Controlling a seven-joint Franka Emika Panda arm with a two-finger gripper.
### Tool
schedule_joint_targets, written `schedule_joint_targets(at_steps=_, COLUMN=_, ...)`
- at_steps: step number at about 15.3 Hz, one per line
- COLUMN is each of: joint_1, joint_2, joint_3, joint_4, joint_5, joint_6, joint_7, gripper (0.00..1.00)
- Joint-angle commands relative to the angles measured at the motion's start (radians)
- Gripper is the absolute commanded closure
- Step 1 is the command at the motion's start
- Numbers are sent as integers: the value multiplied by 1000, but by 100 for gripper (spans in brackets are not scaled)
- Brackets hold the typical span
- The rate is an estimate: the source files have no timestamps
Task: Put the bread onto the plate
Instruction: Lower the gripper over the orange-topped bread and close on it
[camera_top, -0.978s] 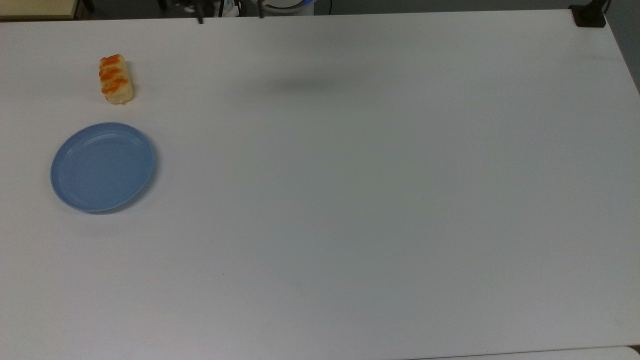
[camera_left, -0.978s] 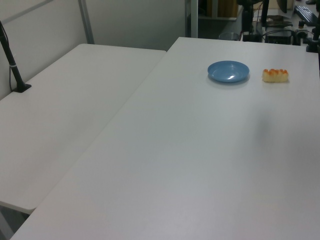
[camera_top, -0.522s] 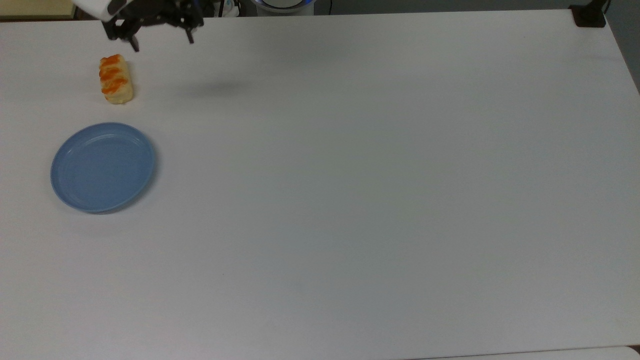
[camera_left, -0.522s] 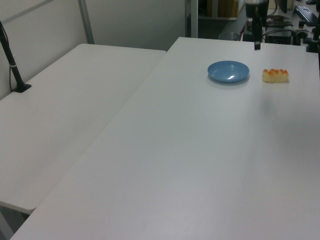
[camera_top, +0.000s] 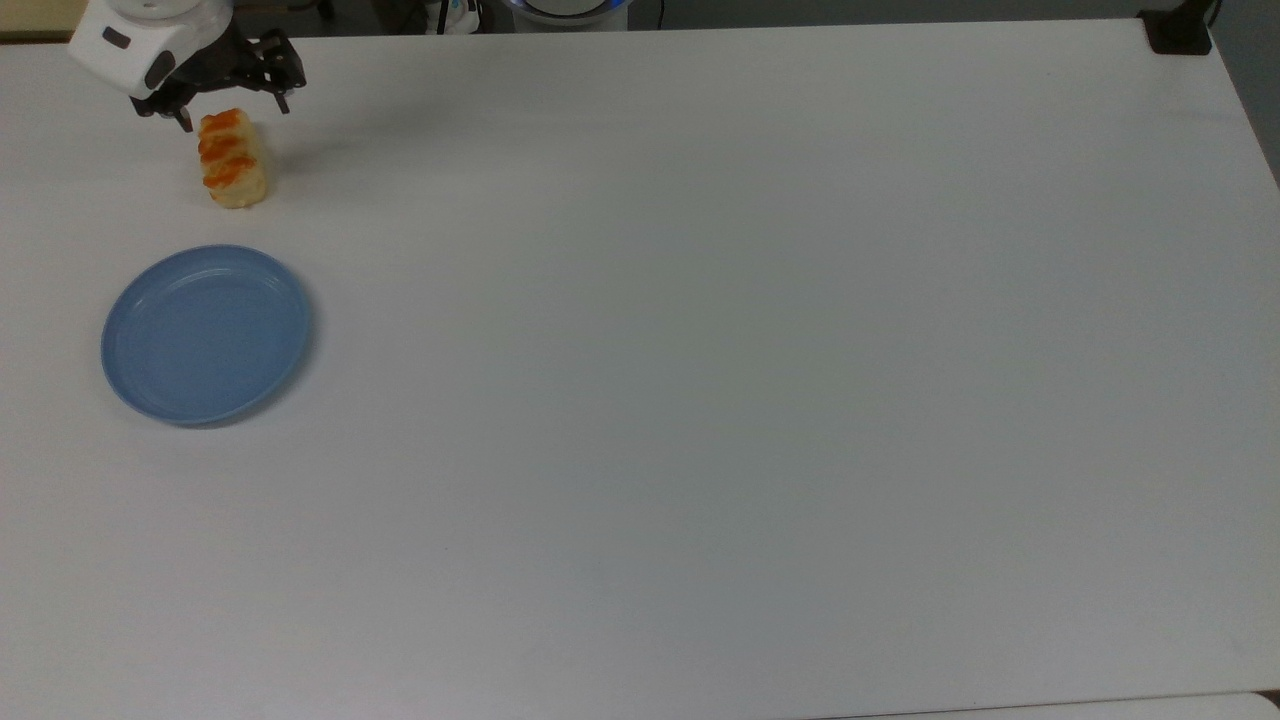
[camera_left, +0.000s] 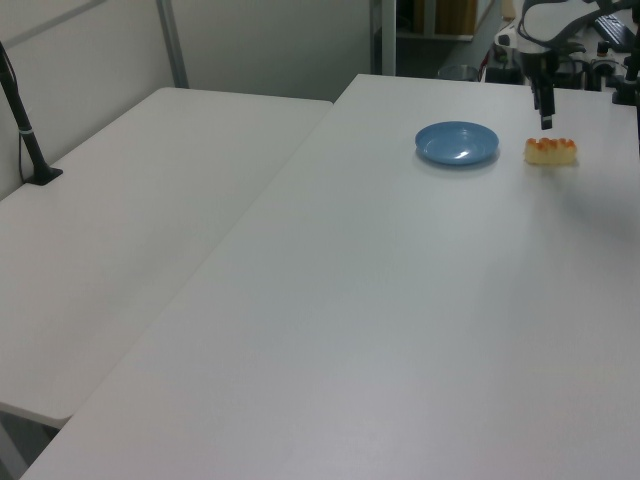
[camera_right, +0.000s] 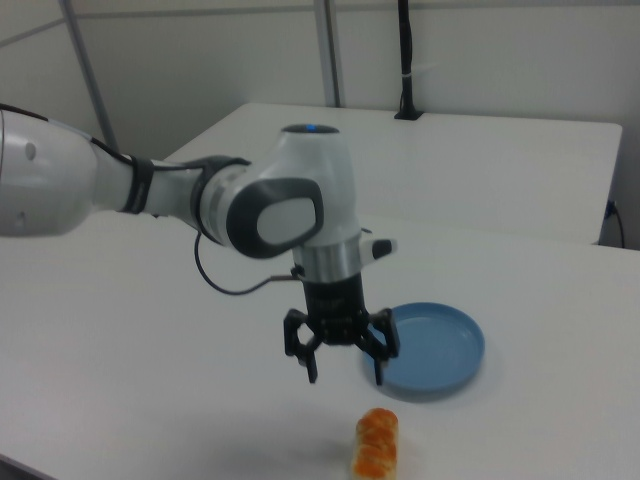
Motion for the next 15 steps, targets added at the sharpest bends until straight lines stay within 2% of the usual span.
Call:
schedule_joint_targets(at_steps=1, joint_1=16, joint_2=54, joint_3=-23, joint_4=-52, joint_5=-29, joint_6=114, joint_7=-22, gripper=0)
schedule_joint_targets(at_steps=4, joint_1=-1, joint_2=91, joint_3=-25, joint_4=-55, joint_5=-36, joint_6=145, joint_7=-22, gripper=5)
schedule_joint_targets(at_steps=7, joint_1=-3, joint_2=132, joint_3=-23, joint_4=-69, joint_5=-36, joint_6=181, joint_7=-13, gripper=19)
schedule_joint_targets(at_steps=10, joint_1=-9, joint_2=148, joint_3=-23, joint_4=-73, joint_5=-41, joint_6=203, joint_7=-14, gripper=36)
schedule_joint_targets(at_steps=15, joint_1=-27, joint_2=143, joint_3=-23, joint_4=-73, joint_5=-53, joint_6=194, joint_7=-22, gripper=74)
